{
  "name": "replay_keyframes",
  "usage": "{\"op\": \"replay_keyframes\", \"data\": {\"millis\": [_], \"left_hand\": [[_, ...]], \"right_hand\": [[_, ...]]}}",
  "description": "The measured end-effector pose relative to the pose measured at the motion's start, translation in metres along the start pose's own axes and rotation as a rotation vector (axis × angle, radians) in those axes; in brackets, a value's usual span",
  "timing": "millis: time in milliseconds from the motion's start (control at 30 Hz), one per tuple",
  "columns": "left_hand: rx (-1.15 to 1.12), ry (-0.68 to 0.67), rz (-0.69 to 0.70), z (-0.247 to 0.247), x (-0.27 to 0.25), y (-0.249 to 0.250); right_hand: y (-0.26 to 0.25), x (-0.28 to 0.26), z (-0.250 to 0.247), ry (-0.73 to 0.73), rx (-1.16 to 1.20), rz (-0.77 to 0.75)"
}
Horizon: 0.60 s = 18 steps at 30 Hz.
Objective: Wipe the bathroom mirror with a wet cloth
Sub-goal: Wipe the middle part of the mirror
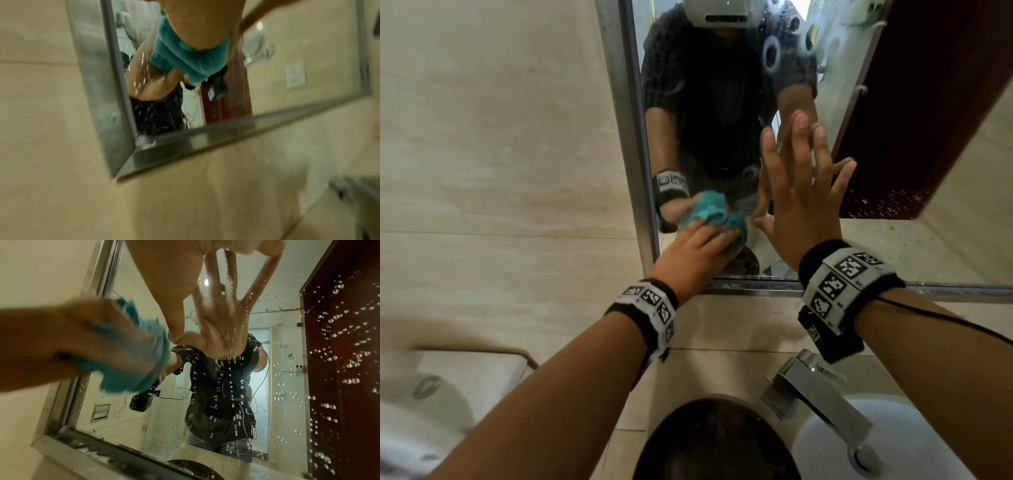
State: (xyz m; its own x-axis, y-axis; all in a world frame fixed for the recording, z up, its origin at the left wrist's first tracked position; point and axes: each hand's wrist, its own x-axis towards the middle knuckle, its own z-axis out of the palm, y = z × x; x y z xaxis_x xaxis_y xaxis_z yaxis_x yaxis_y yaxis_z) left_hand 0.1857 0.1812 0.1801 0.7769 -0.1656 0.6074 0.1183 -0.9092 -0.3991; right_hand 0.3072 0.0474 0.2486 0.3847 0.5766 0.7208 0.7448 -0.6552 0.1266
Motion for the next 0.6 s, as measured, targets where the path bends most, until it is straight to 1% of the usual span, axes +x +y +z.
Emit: {"op": "replay_keyframes", "data": {"millis": [67,133,233,300,367,500,533,600], "left_hand": [[-0.001,-0.065,0.066,-0.005,-0.005,0.002],[0.014,-0.068,0.072,-0.019,0.004,-0.005],[0.076,0.053,-0.050,-0.035,0.026,-0.017],[0.048,0.119,-0.149,-0.030,0.033,-0.014],[-0.003,0.176,-0.187,-0.016,0.030,-0.005],[-0.177,0.262,-0.152,0.006,0.012,0.012],[-0.179,0.265,-0.146,0.008,0.008,0.013],[-0.114,0.190,-0.114,0.009,-0.001,0.014]], "right_hand": [[0.001,0.000,0.001,0.004,-0.010,0.006],[0.000,-0.001,0.003,0.005,-0.016,0.002],[0.001,-0.001,0.004,0.007,-0.039,0.000],[0.002,-0.001,0.004,0.008,-0.033,-0.001],[0.002,-0.001,0.004,0.023,-0.008,-0.005],[0.000,-0.001,0.003,0.003,0.006,-0.016],[0.000,0.000,0.002,-0.006,-0.002,-0.016],[-0.001,0.000,0.000,-0.005,-0.018,-0.013]]}}
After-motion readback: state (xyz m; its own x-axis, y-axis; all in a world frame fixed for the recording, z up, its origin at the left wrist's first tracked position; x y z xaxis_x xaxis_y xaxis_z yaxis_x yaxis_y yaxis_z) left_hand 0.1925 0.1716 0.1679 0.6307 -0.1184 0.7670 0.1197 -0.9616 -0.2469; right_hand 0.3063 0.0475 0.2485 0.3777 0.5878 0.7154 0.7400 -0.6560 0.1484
